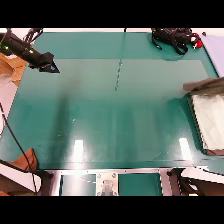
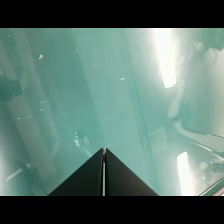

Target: Fold the shirts.

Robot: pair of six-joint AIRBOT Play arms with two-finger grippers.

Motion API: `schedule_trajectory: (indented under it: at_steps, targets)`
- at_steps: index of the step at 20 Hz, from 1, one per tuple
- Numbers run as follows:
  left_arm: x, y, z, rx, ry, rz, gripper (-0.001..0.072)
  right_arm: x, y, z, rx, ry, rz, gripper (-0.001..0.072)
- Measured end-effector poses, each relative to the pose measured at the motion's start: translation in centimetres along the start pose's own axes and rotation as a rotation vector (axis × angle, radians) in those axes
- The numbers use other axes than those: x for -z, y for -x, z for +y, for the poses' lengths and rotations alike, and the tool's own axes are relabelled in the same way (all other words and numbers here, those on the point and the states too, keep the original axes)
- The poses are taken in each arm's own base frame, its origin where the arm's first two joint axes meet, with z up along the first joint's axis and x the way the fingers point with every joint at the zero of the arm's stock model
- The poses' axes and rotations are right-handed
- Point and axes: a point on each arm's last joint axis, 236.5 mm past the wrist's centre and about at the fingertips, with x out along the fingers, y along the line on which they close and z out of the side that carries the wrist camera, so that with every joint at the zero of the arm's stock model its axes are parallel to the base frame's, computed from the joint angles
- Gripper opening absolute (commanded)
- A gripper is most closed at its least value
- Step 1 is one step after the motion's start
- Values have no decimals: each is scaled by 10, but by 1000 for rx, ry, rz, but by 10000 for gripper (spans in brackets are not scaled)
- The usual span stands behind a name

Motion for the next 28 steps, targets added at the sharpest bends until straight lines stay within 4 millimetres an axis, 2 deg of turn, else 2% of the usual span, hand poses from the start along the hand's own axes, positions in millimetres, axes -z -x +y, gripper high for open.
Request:
schedule_trajectory:
  at_steps: [3,7,8,9,10,12,14,15,16,17,20,22,24,25,28]
  targets:
    - [3,0,-2,9,-1,13,21,24,3,-43,156,-47,47,16]
    - [7,0,-4,16,-8,30,21,81,-20,-108,353,-115,209,26]
    - [8,0,-4,17,-9,33,21,98,-27,-126,407,-134,261,224]
    - [8,0,-4,17,-10,35,21,114,-32,-142,456,-155,305,539]
    - [9,0,-5,18,-10,39,21,131,-36,-159,504,-181,356,607]
    - [10,0,-5,20,-11,42,21,153,-40,-180,563,-230,419,607]
    - [10,0,-5,21,-11,42,21,156,-40,-189,594,-255,439,602]
    - [10,0,-6,23,-11,42,20,150,-40,-186,587,-253,427,464]
    - [10,1,-7,25,-11,40,20,141,-42,-177,566,-243,407,149]
    - [9,1,-8,30,-7,38,20,131,-46,-163,526,-224,383,42]
    - [8,5,-17,52,6,25,20,104,-65,-98,351,-93,309,17]
    - [8,8,-27,59,8,19,20,101,-79,-48,240,17,286,15]
    - [13,11,-37,61,11,21,20,113,-90,-6,161,127,295,15]
    - [18,11,-42,61,14,24,20,125,-96,14,129,188,308,15]
    - [47,3,-59,41,28,57,20,175,-107,55,51,346,359,15]
